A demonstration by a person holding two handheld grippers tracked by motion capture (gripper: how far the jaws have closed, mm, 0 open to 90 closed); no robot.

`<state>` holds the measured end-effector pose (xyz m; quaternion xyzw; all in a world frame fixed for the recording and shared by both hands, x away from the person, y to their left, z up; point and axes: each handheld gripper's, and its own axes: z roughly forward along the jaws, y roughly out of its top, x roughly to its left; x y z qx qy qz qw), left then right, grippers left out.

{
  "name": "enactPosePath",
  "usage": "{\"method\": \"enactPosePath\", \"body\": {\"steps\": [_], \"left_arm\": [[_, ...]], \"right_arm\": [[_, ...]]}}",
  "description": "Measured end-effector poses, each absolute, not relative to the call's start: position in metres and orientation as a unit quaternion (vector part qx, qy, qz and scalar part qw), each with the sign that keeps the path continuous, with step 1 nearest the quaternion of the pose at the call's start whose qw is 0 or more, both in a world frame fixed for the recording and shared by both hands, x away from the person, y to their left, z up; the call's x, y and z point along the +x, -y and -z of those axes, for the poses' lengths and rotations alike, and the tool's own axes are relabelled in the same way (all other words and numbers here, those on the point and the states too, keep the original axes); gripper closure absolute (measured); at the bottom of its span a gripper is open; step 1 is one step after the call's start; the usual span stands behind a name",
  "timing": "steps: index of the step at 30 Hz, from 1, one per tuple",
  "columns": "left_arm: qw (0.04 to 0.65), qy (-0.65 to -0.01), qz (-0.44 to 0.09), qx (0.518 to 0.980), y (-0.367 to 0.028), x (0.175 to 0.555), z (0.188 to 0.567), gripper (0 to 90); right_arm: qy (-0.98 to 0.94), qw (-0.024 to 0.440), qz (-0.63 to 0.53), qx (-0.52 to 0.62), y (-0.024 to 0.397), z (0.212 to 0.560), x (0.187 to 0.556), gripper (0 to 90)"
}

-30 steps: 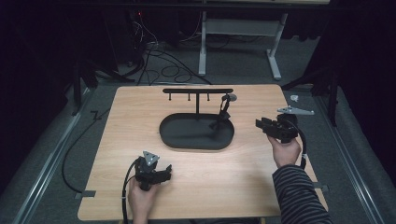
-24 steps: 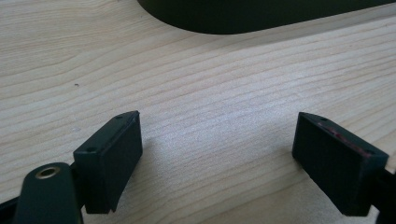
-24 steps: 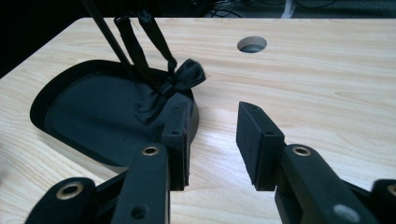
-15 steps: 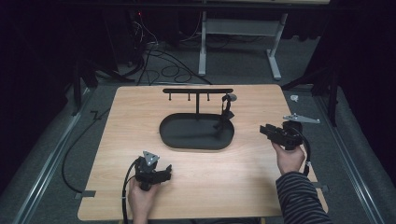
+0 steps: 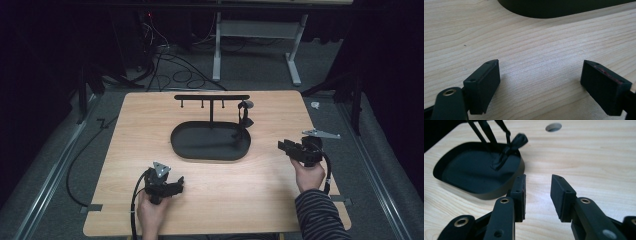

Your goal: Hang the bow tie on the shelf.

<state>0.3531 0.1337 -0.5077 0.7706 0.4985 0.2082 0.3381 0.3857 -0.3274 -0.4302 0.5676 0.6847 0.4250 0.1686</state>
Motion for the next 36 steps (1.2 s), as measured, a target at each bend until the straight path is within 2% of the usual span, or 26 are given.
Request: {"method": "enactPosePath", "body": {"steps": [14,26,31,36], "left_arm": [[0.338,-0.499,-0.208,0.77,-0.134,0.353,0.508,16.2],[0.338,-0.499,-0.208,0.77,-0.134,0.353,0.508,16.2],[0.338,-0.499,-0.208,0.77,-0.134,0.353,0.508,16.2],[0.338,-0.499,-0.208,0.77,-0.134,0.353,0.508,16.2]], "right_arm": [[-0.698,0.153,-0.404,0.571,0.319,0.458,0.383,65.0],[-0.721,0.209,-0.328,0.574,0.312,0.497,0.38,54.5],[-0.731,0.239,-0.323,0.552,0.306,0.502,0.376,47.0],[-0.738,0.243,-0.317,0.545,0.304,0.502,0.376,45.1]]}}
